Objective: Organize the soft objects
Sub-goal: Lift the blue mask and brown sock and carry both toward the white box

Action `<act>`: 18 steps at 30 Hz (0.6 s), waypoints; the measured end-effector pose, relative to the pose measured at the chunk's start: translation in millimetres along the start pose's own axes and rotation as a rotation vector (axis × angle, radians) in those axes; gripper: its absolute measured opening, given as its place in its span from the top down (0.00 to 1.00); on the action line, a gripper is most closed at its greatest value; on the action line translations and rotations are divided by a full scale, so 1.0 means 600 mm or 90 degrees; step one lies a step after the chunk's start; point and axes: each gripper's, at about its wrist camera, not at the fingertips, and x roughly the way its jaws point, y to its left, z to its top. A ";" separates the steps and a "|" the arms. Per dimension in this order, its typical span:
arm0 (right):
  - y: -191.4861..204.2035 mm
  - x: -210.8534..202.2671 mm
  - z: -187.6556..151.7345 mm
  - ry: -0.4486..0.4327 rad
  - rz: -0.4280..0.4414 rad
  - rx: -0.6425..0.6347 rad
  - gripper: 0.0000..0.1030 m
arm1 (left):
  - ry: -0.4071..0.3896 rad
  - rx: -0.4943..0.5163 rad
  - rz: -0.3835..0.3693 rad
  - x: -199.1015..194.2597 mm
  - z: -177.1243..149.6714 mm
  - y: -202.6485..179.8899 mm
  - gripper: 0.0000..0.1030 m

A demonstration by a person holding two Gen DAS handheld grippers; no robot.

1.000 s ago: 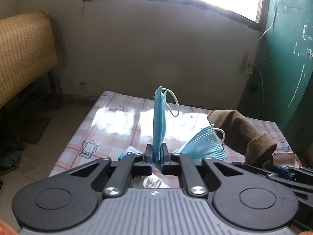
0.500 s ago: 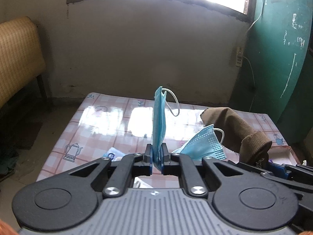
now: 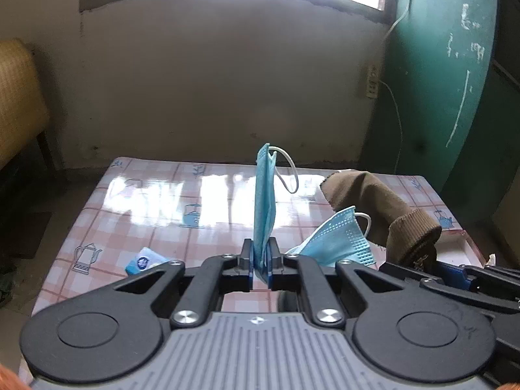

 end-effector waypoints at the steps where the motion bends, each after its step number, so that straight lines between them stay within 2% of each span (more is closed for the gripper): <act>1: -0.005 -0.002 0.000 -0.001 -0.003 0.002 0.67 | 0.001 0.002 -0.003 0.001 0.000 -0.005 0.90; 18: -0.087 -0.016 0.006 -0.006 -0.042 0.033 0.67 | 0.015 0.046 -0.041 0.025 -0.003 -0.091 0.90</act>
